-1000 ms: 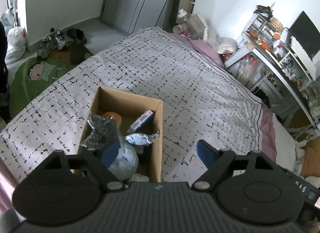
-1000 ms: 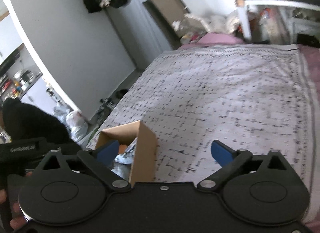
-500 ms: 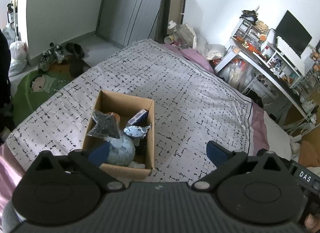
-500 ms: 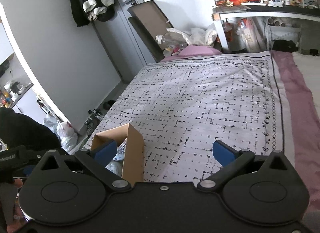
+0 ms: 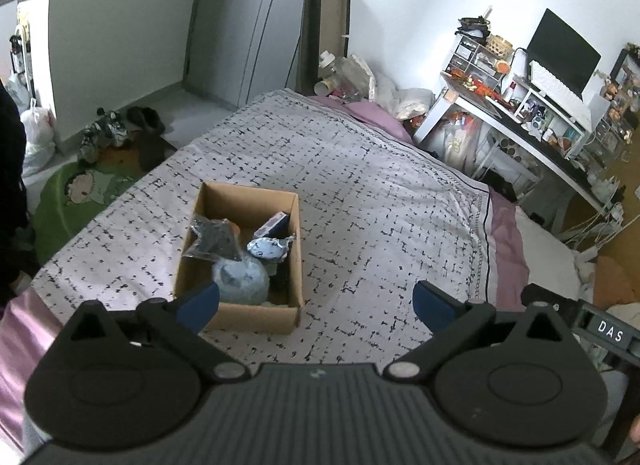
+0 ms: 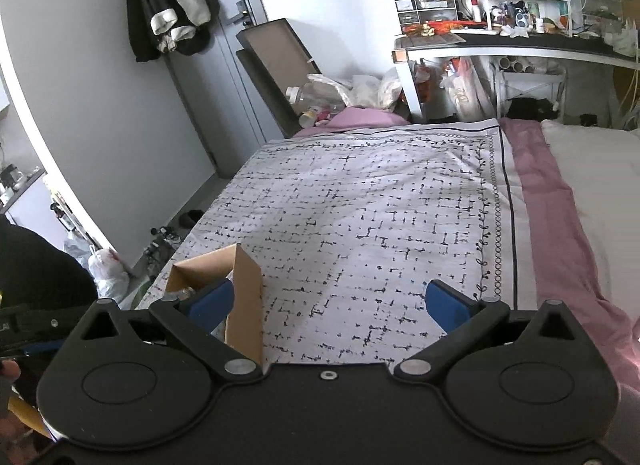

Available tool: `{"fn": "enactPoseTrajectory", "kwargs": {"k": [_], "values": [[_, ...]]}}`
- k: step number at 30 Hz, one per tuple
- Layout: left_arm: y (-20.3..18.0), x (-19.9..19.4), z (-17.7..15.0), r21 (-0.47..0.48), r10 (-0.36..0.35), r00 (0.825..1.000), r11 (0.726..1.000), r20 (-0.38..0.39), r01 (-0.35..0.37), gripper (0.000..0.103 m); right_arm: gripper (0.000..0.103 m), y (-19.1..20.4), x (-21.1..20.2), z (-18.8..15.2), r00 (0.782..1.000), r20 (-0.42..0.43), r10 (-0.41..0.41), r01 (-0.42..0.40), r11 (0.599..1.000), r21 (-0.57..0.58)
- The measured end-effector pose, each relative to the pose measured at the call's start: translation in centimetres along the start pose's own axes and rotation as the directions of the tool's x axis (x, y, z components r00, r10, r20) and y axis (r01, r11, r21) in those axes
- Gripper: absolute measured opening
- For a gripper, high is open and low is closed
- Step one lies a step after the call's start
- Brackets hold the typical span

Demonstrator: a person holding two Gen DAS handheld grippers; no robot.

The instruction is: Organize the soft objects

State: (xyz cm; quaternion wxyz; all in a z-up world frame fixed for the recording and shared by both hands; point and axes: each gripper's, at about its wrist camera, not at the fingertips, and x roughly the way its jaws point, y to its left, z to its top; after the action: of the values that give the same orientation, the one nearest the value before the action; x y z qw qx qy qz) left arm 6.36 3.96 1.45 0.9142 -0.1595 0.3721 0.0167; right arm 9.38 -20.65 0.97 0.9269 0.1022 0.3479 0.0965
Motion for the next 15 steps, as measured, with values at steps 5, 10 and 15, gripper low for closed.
{"fn": "enactPoseTrajectory", "kwargs": {"k": [5,10,15], "values": [[-0.1,-1.3,-0.9,0.014,0.005,1.0,1.0,0.005,-0.005,0.102,0.103,0.4,-1.2,-0.7,1.0,0.0,-0.007,0.007,1.0,-0.025],[-0.1,-2.5,-1.6,0.03,0.02,1.0,0.999,0.021,-0.021,0.102,0.103,1.0,-2.0,-1.4,1.0,0.003,-0.014,0.014,0.998,-0.063],[-0.1,-3.4,-2.2,0.041,0.041,0.999,0.998,0.033,-0.043,0.102,0.103,1.9,-2.6,-2.1,1.0,0.009,-0.015,0.016,0.995,-0.1]]}}
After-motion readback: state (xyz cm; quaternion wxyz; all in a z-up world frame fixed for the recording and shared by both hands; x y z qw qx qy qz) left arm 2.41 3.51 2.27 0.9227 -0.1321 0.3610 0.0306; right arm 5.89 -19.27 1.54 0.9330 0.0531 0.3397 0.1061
